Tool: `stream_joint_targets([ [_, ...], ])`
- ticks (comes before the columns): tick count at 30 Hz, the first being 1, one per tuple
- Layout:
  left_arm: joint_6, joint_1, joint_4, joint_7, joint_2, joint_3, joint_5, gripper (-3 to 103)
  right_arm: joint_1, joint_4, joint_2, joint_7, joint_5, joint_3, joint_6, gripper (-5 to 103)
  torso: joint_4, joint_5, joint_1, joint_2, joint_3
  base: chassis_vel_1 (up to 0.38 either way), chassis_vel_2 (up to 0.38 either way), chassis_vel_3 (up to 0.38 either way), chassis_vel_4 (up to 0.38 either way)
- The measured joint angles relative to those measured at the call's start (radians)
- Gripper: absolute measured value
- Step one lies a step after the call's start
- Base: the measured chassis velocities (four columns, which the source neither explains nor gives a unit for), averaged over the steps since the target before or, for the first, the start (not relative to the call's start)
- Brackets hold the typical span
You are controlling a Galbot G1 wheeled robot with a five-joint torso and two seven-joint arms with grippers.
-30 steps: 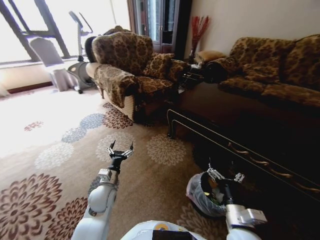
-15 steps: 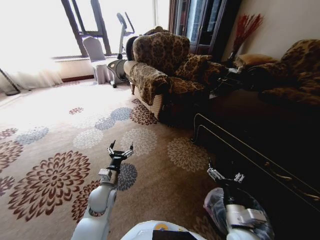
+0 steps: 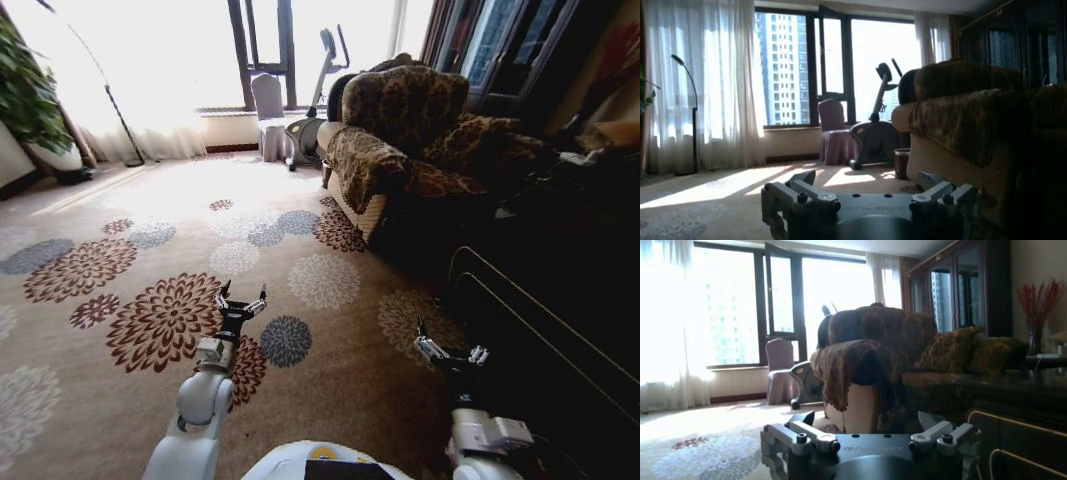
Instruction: Pick up the trash from the ground and place it into the trash bin.
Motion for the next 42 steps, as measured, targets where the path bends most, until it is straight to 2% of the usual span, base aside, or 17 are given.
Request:
stream_joint_targets([
  [7, 0.0, 0.0, 0.0, 0.0, 0.0, 0.0, 0.0, 100, 0.0, 0.0, 0.0, 0.0, 0.0, 0.0, 0.0, 100, -0.0007, 0.0001, 0.0, 0.0, 0.0, 0.036, 0.028, 0.048, 0.034],
  [19, 0.0, 0.0, 0.0, 0.0, 0.0, 0.0, 0.0, 100, 0.0, 0.0, 0.0, 0.0, 0.0, 0.0, 0.0, 100, -0.0004, 0.0002, 0.0, 0.0, 0.0, 0.054, 0.06, -0.05, -0.054],
  [33, 0.0, 0.0, 0.0, 0.0, 0.0, 0.0, 0.0, 100, 0.0, 0.0, 0.0, 0.0, 0.0, 0.0, 0.0, 100, -0.0001, 0.0003, 0.0, 0.0, 0.0, 0.252, 0.263, -0.261, -0.244],
  [42, 0.0, 0.0, 0.0, -0.001, 0.001, -0.001, 0.0, 100, 0.0, 0.0, 0.0, 0.0, 0.0, -0.001, 0.0, 100, -0.0002, -0.0009, 0.0, 0.0, 0.0, 0.256, 0.286, -0.25, -0.269],
])
